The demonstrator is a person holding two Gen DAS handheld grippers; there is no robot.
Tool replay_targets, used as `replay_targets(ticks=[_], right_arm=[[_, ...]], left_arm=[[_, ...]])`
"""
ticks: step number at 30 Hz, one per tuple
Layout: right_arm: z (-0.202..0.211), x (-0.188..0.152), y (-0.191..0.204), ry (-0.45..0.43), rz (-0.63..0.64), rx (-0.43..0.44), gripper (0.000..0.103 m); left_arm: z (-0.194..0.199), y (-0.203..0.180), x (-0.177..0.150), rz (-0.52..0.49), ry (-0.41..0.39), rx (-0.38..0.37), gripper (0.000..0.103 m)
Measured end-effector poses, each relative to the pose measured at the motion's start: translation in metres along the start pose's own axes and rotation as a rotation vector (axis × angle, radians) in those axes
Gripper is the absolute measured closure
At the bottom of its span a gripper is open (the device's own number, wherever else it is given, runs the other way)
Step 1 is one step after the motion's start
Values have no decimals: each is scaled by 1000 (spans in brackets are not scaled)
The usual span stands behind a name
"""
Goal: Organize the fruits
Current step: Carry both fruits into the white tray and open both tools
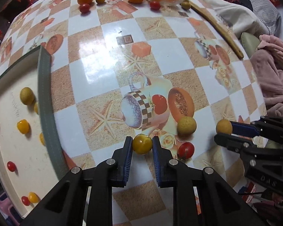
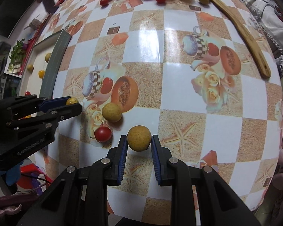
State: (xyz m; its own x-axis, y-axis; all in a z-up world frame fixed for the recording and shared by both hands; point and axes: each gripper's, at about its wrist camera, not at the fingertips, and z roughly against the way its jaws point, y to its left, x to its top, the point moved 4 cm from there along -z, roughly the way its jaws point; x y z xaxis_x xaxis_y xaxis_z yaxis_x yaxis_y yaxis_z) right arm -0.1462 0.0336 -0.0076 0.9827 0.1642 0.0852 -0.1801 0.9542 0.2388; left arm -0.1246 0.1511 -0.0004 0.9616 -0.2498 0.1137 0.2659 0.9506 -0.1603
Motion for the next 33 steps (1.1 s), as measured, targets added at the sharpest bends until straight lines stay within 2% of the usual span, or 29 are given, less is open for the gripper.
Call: replay_targets(ticks=[4,14,24,33], right_arm=[[4,-1,1,-15,1,4,76],[17,24,23,-41,47,4,76],[24,49,68,-53,148,7,76],[21,72,114,-51,235,18,76]], left_arm=[[15,19,-8,21,-16,-1,81],[46,49,-24,101,-74,14,81],[59,81,-29,193,-129,35,81],[73,132,-42,299,-168,70,81]])
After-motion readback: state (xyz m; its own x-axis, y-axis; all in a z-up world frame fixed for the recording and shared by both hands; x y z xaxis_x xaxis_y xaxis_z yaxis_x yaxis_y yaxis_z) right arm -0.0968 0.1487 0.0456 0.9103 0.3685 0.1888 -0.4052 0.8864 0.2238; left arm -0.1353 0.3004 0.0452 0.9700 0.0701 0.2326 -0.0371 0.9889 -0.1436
